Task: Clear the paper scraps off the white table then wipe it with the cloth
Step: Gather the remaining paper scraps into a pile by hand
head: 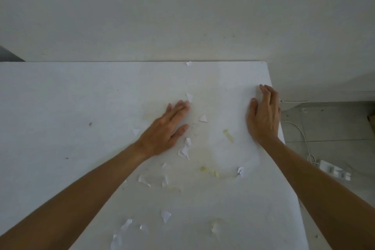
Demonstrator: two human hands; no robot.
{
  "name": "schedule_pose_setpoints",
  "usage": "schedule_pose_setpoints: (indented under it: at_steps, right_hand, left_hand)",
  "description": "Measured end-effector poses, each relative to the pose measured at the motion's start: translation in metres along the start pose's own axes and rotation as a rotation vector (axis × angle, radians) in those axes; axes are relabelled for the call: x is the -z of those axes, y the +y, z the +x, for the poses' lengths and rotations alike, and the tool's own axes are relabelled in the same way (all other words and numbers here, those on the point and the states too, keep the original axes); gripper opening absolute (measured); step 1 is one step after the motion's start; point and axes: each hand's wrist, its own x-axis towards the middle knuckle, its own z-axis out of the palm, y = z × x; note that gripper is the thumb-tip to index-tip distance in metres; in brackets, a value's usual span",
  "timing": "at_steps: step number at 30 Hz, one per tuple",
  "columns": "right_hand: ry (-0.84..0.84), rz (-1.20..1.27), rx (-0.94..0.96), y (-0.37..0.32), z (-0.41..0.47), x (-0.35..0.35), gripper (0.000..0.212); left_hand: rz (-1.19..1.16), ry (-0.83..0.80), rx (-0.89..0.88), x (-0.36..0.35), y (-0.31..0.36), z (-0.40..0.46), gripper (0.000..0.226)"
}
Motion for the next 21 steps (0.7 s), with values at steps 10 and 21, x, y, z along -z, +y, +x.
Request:
schedule_pose_setpoints:
  at_steps: [10,21]
  right_hand:
    - [-0.133,-0.098,0.158,0.005,-0.008,-0.001,0.047]
    - [-0.027,-0.105,-0.055,0.01,-0.01,-0.003,0.058]
  left_hand:
    - [0.027,0.128,0.147,0.001,0.0,0.091,0.048]
    - [0.166,-0.039,-0.014,-0.036,0.029,0.159,0.05]
